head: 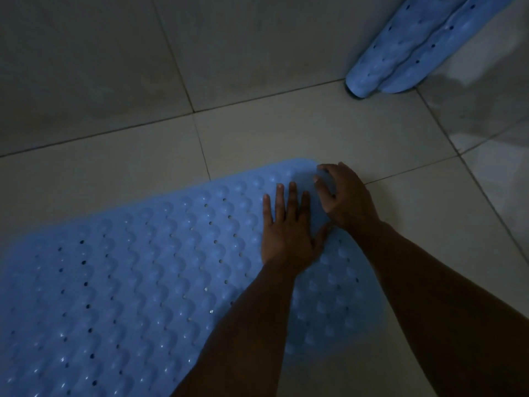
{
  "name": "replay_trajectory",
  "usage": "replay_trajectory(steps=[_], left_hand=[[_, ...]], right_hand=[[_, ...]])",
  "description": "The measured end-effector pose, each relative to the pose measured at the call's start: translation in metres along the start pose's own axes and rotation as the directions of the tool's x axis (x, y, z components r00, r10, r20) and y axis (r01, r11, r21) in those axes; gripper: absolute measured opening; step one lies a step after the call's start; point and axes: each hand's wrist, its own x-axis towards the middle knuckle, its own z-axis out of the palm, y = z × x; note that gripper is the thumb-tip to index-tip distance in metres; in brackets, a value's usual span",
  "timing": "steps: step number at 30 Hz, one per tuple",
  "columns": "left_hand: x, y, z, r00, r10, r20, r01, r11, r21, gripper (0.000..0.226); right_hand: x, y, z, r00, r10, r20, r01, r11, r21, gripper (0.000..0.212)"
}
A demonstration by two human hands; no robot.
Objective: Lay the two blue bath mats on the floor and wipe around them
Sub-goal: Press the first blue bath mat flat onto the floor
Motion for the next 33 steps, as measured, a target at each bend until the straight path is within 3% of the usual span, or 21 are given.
replay_trajectory(steps=[6,12,14,16,18,19,22,24,26,27,33], left_hand=[[0.003,0.002,0.0,1.0,0.002,-0.007,-0.002,1.0,0.005,0.087],[0.004,0.0,0.001,0.998,0.025,0.063,-0.025,1.0,0.003,0.094],[0.008,-0.002,-0.017,0.99,0.034,0.136,-0.021,0.995,-0.095,0.089],[0.009,-0.012,-0.044,0.985,0.012,0.171,0.046,0.942,-0.332,0.072],[-0.004,-0.034,-0.062,0.997,-0.079,0.024,0.08,0.857,-0.509,0.057],[-0.011,-0.046,-0.065,0.988,-0.124,-0.088,0.062,0.858,-0.511,0.055],[-0.028,-0.09,-0.055,0.943,-0.198,-0.266,0.084,0.918,-0.388,0.066],[-0.038,-0.113,-0.048,0.934,-0.246,-0.261,0.165,0.941,-0.294,0.068],[-0.048,-0.129,-0.047,0.918,-0.286,-0.275,0.225,0.946,-0.235,0.064],[-0.052,-0.135,-0.046,0.915,-0.296,-0.276,0.244,0.947,-0.207,0.062],[-0.06,-0.152,-0.043,0.908,-0.323,-0.268,0.28,0.942,-0.186,0.061]], right_hand=[[-0.006,0.003,-0.002,1.0,-0.007,-0.023,0.007,1.0,-0.019,0.041],[-0.024,0.003,0.006,0.983,-0.09,-0.16,0.085,0.996,-0.039,0.036],[-0.028,-0.006,0.006,0.971,-0.076,-0.225,0.081,0.997,0.012,0.036],[-0.03,-0.018,0.009,0.944,-0.079,-0.319,0.106,0.992,0.07,0.032],[-0.031,-0.035,0.012,0.921,-0.062,-0.383,0.123,0.983,0.136,0.028],[-0.031,-0.042,0.014,0.921,-0.05,-0.386,0.124,0.978,0.167,0.027],[-0.04,-0.065,0.033,0.942,-0.154,-0.299,0.201,0.971,0.132,0.029],[-0.055,-0.077,0.056,0.968,-0.238,-0.08,0.238,0.971,-0.002,0.042],[-0.072,-0.087,0.077,0.964,-0.189,0.187,0.22,0.962,-0.164,0.062],[-0.079,-0.09,0.086,0.955,-0.152,0.254,0.213,0.95,-0.23,0.069],[-0.089,-0.089,0.096,0.951,-0.128,0.281,0.224,0.913,-0.341,0.079]])
